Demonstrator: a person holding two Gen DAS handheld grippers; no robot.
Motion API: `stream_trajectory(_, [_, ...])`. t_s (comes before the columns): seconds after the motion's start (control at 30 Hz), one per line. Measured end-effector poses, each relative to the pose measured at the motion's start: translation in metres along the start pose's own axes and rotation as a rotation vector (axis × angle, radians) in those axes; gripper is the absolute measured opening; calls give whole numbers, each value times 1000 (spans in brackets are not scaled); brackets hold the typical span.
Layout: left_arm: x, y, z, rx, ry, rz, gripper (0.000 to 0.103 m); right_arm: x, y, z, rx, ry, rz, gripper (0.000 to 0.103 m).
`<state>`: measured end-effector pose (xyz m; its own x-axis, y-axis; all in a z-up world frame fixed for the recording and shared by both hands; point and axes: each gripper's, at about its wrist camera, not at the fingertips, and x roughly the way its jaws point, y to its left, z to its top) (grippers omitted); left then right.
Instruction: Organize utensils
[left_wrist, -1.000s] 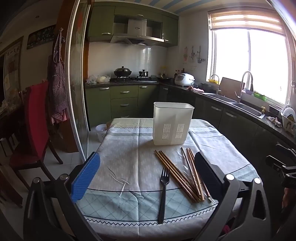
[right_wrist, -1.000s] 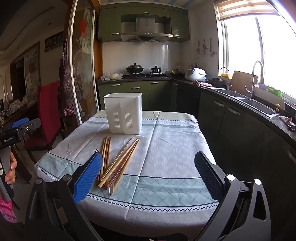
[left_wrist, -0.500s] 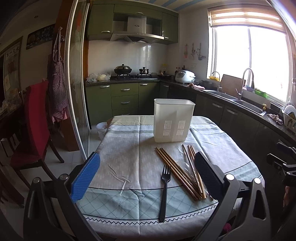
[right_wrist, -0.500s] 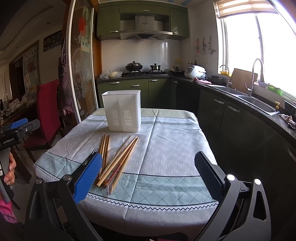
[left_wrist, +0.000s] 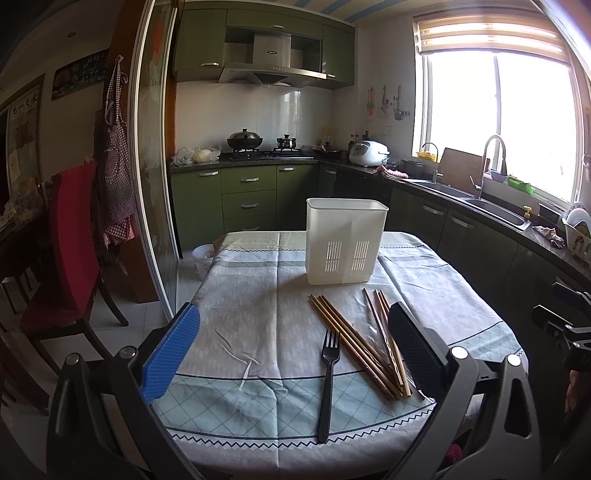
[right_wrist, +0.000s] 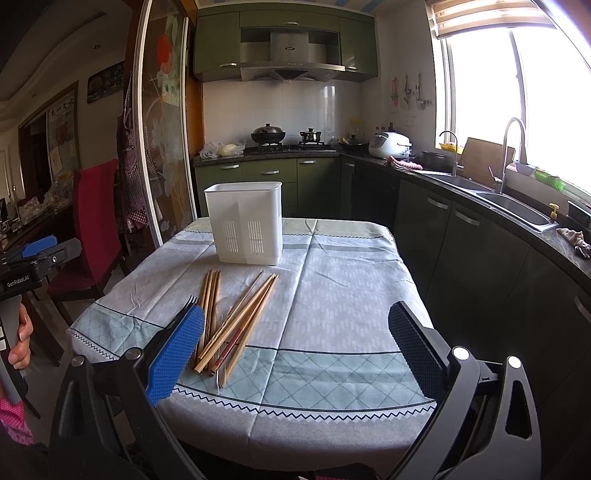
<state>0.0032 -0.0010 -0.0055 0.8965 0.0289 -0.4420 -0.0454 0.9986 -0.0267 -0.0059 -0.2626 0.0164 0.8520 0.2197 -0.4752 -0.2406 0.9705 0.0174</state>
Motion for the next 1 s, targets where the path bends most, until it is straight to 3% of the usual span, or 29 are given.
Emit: stream_trajectory(1.0, [-1, -1, 1, 5, -3, -2, 97, 0, 0, 0, 0, 0, 1, 98])
